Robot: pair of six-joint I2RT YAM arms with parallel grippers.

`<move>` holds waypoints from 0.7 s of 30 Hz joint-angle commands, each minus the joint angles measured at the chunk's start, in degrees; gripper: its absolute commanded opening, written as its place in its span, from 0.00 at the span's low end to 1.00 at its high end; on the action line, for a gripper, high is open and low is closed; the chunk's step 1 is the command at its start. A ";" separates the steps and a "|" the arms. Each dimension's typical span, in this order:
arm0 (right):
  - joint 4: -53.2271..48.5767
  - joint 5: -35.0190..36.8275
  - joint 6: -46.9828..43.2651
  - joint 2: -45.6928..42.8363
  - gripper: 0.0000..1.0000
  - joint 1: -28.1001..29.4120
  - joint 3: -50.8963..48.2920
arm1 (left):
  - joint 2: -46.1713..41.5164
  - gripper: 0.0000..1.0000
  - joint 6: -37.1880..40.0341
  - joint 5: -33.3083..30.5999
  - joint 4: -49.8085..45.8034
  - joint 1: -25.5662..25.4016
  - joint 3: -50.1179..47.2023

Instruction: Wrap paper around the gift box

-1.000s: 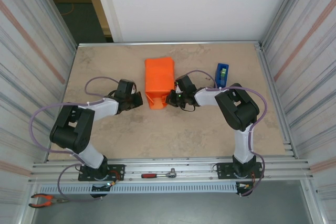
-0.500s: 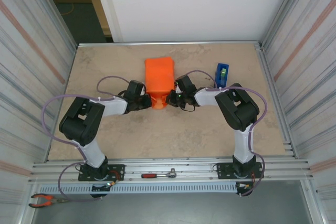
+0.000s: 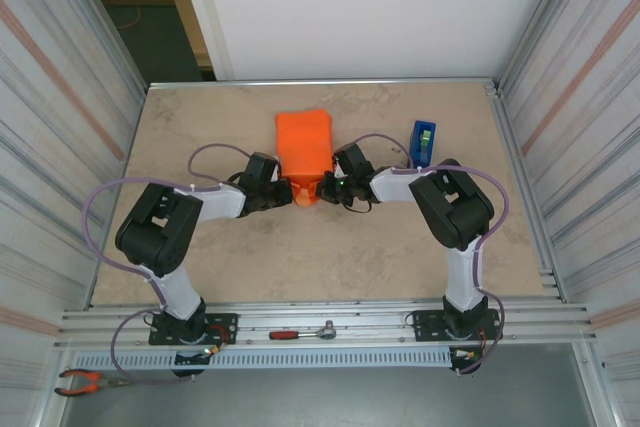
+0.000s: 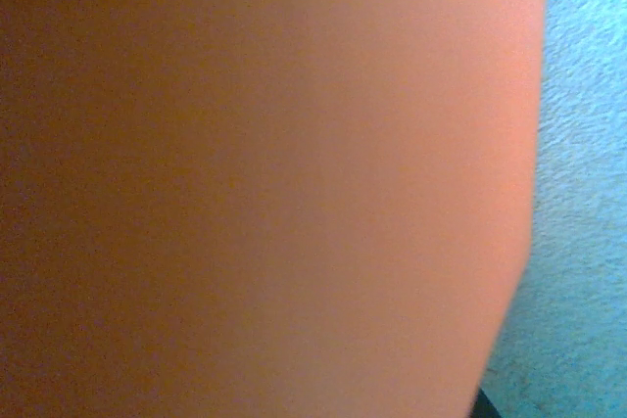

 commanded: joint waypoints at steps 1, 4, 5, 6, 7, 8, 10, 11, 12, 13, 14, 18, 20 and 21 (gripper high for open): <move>-4.77 0.32 -1.94 -0.08 0.00 1.16 -0.64 | -3.87 0.01 0.67 -1.06 -2.35 -0.54 0.15; -4.75 0.27 -1.87 -0.03 0.00 1.09 -0.64 | -5.32 0.01 2.01 -2.81 -4.49 -0.53 -0.06; -4.68 0.20 -1.90 -0.02 0.00 1.18 -0.64 | -5.53 0.01 2.29 -2.96 -4.84 -0.57 -0.07; -4.69 0.13 -1.88 -0.04 0.00 1.15 -0.67 | -5.64 0.01 2.47 -3.11 -4.91 -0.57 -0.02; -4.68 0.24 -1.92 -0.04 0.00 1.24 -0.68 | -5.51 0.01 2.52 -2.99 -4.71 -0.50 -0.03; -4.61 0.29 -1.89 -0.02 0.00 1.19 -0.73 | -5.18 0.01 2.52 -2.81 -4.61 -0.49 0.22; -4.59 0.27 -1.89 0.07 0.00 1.25 -0.82 | -4.10 0.01 2.51 -2.10 -4.07 -0.49 0.78; -4.59 0.25 -1.81 0.00 0.00 1.25 -0.93 | -3.53 0.01 2.52 -1.90 -3.69 -0.52 1.05; -4.59 0.27 -1.79 -0.03 0.00 1.19 -0.99 | -2.96 0.01 2.45 -1.70 -3.32 -0.57 1.38; -4.59 0.30 -1.81 -0.01 0.00 1.19 -0.95 | -2.53 0.01 2.42 -1.49 -2.73 -0.53 1.68; -4.58 0.35 -1.83 -0.09 0.00 1.23 -0.95 | -1.97 0.01 2.43 -1.53 -2.39 -0.57 2.01; -4.60 0.29 -1.80 -0.03 0.00 1.28 -0.99 | 0.01 0.01 2.52 -1.20 -1.16 -0.66 3.48; -4.64 0.30 -1.82 0.06 0.00 1.31 -0.83 | 0.71 0.01 2.42 -1.23 -0.22 -0.79 3.92; -4.59 0.23 -1.82 0.13 0.00 1.31 -0.87 | 1.06 0.01 2.43 -1.41 0.23 -0.92 4.04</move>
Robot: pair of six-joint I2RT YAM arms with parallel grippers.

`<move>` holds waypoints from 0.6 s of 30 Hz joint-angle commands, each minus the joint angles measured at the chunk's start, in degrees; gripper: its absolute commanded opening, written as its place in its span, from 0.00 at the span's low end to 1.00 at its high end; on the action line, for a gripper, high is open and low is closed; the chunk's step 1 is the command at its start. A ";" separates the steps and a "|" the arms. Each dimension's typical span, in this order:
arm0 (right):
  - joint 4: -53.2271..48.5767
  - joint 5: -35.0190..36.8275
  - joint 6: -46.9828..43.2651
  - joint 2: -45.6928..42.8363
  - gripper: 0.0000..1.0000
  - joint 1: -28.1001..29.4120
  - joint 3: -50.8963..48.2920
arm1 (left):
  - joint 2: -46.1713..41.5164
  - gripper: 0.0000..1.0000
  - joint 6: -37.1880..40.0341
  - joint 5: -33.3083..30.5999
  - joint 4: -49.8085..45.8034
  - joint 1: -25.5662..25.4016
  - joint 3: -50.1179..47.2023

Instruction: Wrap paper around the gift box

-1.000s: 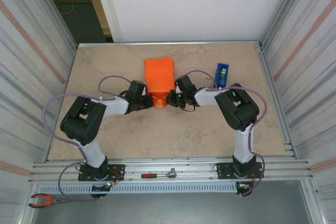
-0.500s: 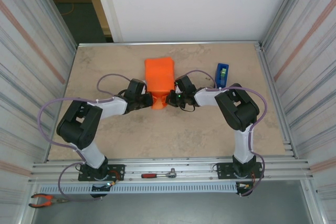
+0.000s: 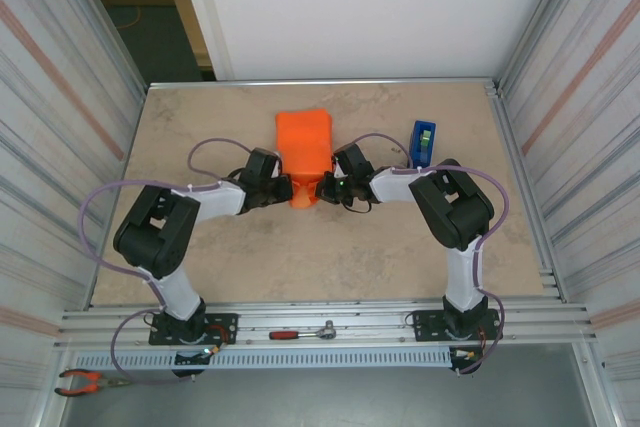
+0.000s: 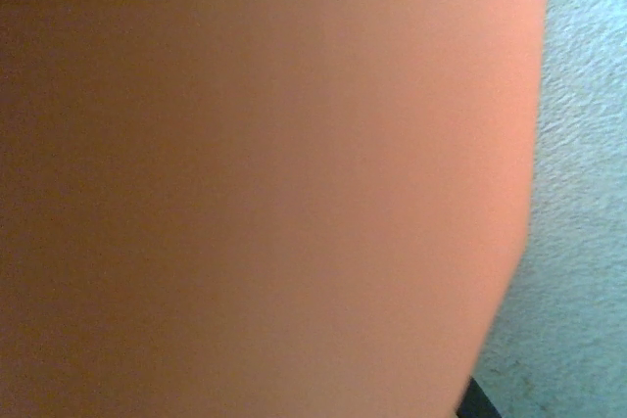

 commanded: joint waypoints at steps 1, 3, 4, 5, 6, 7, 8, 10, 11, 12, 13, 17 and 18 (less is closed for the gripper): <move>-4.53 0.29 -0.98 0.20 0.00 1.24 -0.80 | 1.27 0.01 0.94 -0.20 2.32 -0.94 1.93; -4.65 0.19 -0.96 0.30 0.00 1.31 -0.68 | 2.11 0.01 0.99 -0.43 2.59 -1.32 2.20; -4.66 0.25 -0.96 0.23 0.00 1.35 -0.67 | 2.46 0.01 0.94 -0.45 2.81 -1.58 2.25; -4.66 0.28 -1.05 0.14 0.00 1.35 -0.67 | 2.82 0.01 0.98 -0.54 3.04 -1.81 1.95; -4.82 0.32 -1.05 0.13 0.00 1.36 -0.70 | 3.06 0.01 1.03 -0.96 3.12 -2.11 1.71; -4.79 0.31 -1.11 0.09 0.00 1.36 -0.78 | 3.22 0.01 1.22 -1.41 3.20 -2.41 1.42; -4.82 0.31 -1.10 0.00 0.00 1.35 -0.76 | 3.39 0.01 1.37 -1.91 3.22 -2.65 0.97; -4.84 0.15 -1.13 -0.01 0.00 1.25 -0.78 | 3.77 0.01 1.51 -2.81 3.40 -3.26 0.04; -4.83 0.18 -1.08 -0.06 0.00 1.21 -0.66 | 3.99 0.00 1.60 -3.34 3.40 -3.64 -0.40; -4.92 0.10 -1.09 -0.08 0.00 1.27 -0.67 | 4.20 0.00 1.67 -3.61 3.47 -3.94 -0.82; -4.92 0.10 -1.18 -0.04 0.00 1.25 -0.60 | 4.37 0.00 1.69 -4.02 3.42 -4.36 -1.19; -5.20 0.08 -1.28 0.02 0.00 1.09 -0.43 | 4.62 0.00 1.43 -5.08 3.66 -5.57 -2.13; -5.27 0.07 -1.29 -0.11 0.00 1.10 -0.45 | 4.51 0.00 1.30 -5.29 3.82 -5.82 -2.24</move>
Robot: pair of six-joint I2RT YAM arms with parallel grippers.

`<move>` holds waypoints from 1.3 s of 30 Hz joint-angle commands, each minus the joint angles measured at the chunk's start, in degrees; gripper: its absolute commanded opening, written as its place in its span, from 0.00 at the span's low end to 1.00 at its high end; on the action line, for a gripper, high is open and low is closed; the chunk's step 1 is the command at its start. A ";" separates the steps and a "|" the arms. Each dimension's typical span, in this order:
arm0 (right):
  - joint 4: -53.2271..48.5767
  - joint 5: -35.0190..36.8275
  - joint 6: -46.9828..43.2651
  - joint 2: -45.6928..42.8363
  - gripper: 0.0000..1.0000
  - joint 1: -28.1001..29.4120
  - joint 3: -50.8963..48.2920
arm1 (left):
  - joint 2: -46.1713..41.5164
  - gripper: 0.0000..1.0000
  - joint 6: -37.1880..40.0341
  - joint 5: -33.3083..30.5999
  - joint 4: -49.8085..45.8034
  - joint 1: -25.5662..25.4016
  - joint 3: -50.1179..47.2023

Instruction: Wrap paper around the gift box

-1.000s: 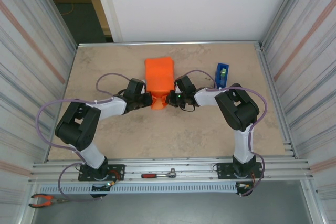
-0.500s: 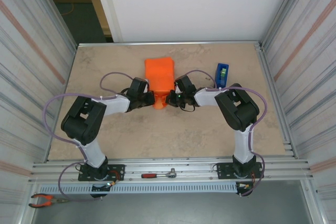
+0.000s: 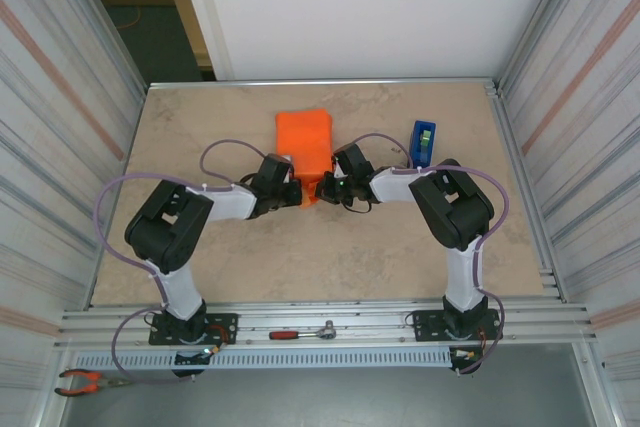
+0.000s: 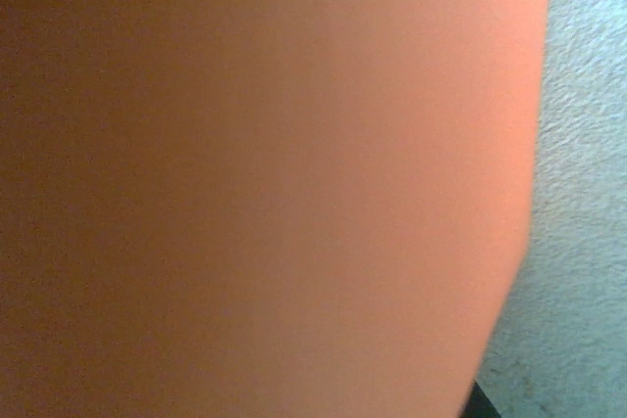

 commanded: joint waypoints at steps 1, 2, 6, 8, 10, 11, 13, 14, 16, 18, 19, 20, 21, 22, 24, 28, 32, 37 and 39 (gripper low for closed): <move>-5.34 0.15 -1.40 -0.04 0.00 1.01 -0.52 | 1.19 0.00 0.81 -1.05 -1.16 -1.41 -1.86; -5.44 0.15 -1.39 -0.09 0.00 0.91 -0.56 | 0.98 0.00 0.62 -1.18 -1.24 -1.64 -1.85; -5.69 0.32 -1.45 -0.28 0.00 0.67 -0.48 | -0.89 0.00 0.25 -2.31 -1.55 -2.29 -2.32; -5.77 0.32 -1.53 -0.35 0.00 0.66 -0.47 | -1.91 0.00 -0.23 -2.40 -1.60 -2.49 -2.70; -5.86 0.41 -1.59 -0.32 0.00 0.58 -0.55 | -3.02 0.01 -0.29 -2.33 -1.65 -2.55 -3.12; -5.87 0.40 -1.62 -0.40 0.00 0.53 -0.63 | -3.49 0.01 -0.33 -2.27 -1.77 -2.60 -3.18; -5.88 0.37 -1.57 -0.55 0.00 0.54 -0.67 | -4.27 0.01 -0.29 -2.04 -1.71 -2.62 -3.54; -5.87 0.40 -1.66 -0.53 0.00 0.57 -0.73 | -4.48 0.01 -0.29 -1.84 -1.76 -2.61 -3.76; -5.87 0.39 -1.69 -0.63 0.00 0.54 -0.98 | -4.44 0.01 -0.46 -1.70 -1.69 -2.81 -4.12; -5.87 0.40 -1.80 -0.64 0.00 0.52 -1.01 | -3.89 0.01 -0.76 -1.59 -1.38 -3.09 -4.36; -5.87 0.39 -1.84 -0.65 0.00 0.49 -1.03 | -3.55 0.01 -1.01 -1.45 -1.11 -3.30 -4.64; -5.99 0.36 -1.93 -0.69 0.00 0.48 -1.03 | -3.16 0.01 -1.40 -1.45 -0.85 -3.56 -4.89; -6.11 0.46 -2.10 -0.66 0.00 0.35 -1.08 | -2.93 0.01 -1.76 -1.52 -0.51 -3.92 -5.15; -6.21 0.46 -2.34 -0.95 0.00 0.10 -1.21 | -2.70 0.01 -2.04 -1.70 -0.23 -4.49 -5.38; -6.41 0.54 -2.71 -1.36 0.00 -0.58 -1.65 | -2.23 0.01 -2.69 -2.04 0.15 -5.63 -5.77; -7.13 0.42 -3.65 -2.58 0.00 -2.51 -2.40 | -1.92 0.01 -4.19 -2.33 1.18 -7.54 -5.99; -8.47 -0.16 -4.69 -4.12 0.00 -3.75 -2.69 | -3.65 0.01 -4.88 -2.23 0.53 -7.76 -5.33; -9.82 -1.84 -5.37 -8.31 0.00 -3.82 -3.38 | -9.63 0.03 -1.81 -1.27 -5.45 -6.05 -1.85; -9.77 -2.01 -4.79 -10.99 0.00 -3.82 -4.64 | -12.30 0.05 -0.57 1.67 -6.39 -4.68 -0.76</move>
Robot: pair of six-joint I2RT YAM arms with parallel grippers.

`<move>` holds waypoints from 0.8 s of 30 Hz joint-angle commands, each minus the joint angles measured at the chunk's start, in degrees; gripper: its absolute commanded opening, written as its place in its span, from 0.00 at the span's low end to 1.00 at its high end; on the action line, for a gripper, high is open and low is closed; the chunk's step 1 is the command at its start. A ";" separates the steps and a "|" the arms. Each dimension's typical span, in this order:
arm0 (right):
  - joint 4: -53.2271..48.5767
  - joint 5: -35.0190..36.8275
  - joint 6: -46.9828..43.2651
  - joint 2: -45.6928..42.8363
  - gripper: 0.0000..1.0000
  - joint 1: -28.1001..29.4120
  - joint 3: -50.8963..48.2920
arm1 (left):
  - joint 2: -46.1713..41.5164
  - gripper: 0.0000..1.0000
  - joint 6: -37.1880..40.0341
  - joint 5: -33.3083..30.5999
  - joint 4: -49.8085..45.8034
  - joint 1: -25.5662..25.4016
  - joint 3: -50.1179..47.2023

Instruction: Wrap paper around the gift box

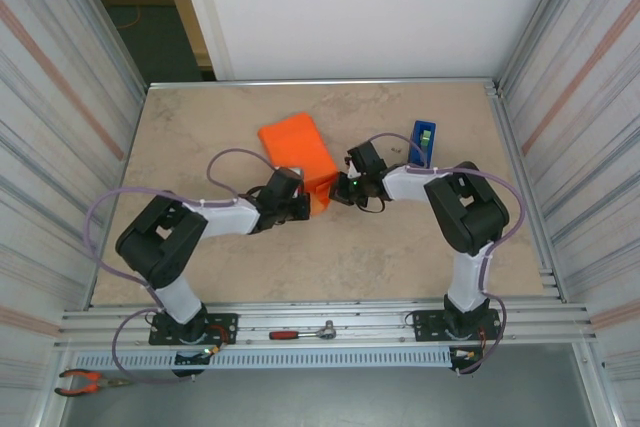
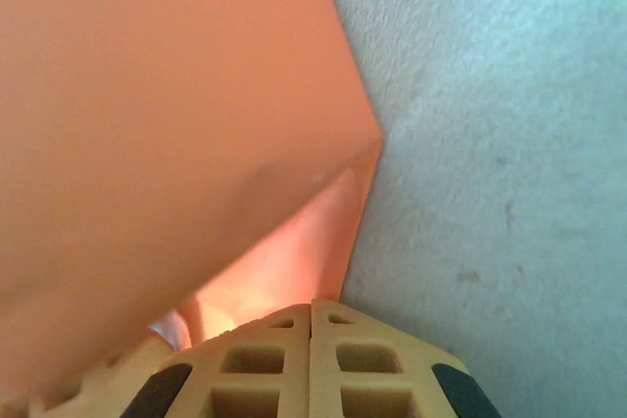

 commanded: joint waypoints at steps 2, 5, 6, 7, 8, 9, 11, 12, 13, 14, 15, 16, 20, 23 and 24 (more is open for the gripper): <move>-2.41 -0.80 -0.66 -8.29 0.00 0.00 -2.76 | -8.16 0.09 3.06 6.45 -4.09 3.14 3.86; -3.05 0.88 0.79 -12.09 0.00 0.18 -5.14 | -11.88 0.15 3.66 11.38 -4.57 5.67 4.67; -3.53 1.44 1.32 -12.80 0.00 0.27 -5.66 | -12.84 0.17 3.61 12.59 -5.13 6.64 4.93; -4.01 1.80 1.78 -13.21 0.00 0.35 -6.07 | -13.62 0.18 3.63 13.45 -5.54 7.75 5.12; -4.35 2.11 2.22 -13.41 0.09 0.52 -6.31 | -14.47 0.20 3.72 14.35 -5.64 8.65 5.15; -4.69 2.33 2.61 -13.19 0.23 0.77 -6.36 | -15.21 0.23 3.76 15.00 -5.64 9.76 5.13; -5.27 2.75 2.99 -12.36 0.39 1.50 -5.98 | -16.21 0.27 3.91 15.99 -5.81 11.63 5.08; -5.46 2.93 3.28 -11.77 0.41 1.92 -5.69 | -16.52 0.28 4.11 16.40 -6.11 12.55 5.17; -5.49 3.16 3.47 -11.18 0.42 2.19 -5.38 | -16.70 0.30 4.25 16.60 -6.51 13.18 5.42; -5.45 3.19 3.82 -10.51 0.42 2.74 -5.00 | -16.86 0.32 4.50 16.78 -6.98 13.92 5.39; -5.14 3.23 4.00 -9.78 0.42 3.19 -4.62 | -17.02 0.34 4.56 17.01 -7.20 14.54 5.44; -5.04 3.26 4.16 -9.07 0.42 3.54 -4.21 | -17.10 0.35 4.67 17.22 -7.27 15.04 5.26; -5.20 3.79 4.68 -6.64 0.42 4.57 -2.45 | -17.18 0.41 5.00 17.93 -7.90 16.23 4.71; -5.20 3.97 4.99 -5.35 0.42 4.98 -1.63 | -16.91 0.42 5.34 17.92 -8.24 16.40 4.34; -5.14 3.92 5.07 -4.96 0.42 5.08 -1.32 | -16.88 0.42 5.38 18.02 -8.26 16.44 4.21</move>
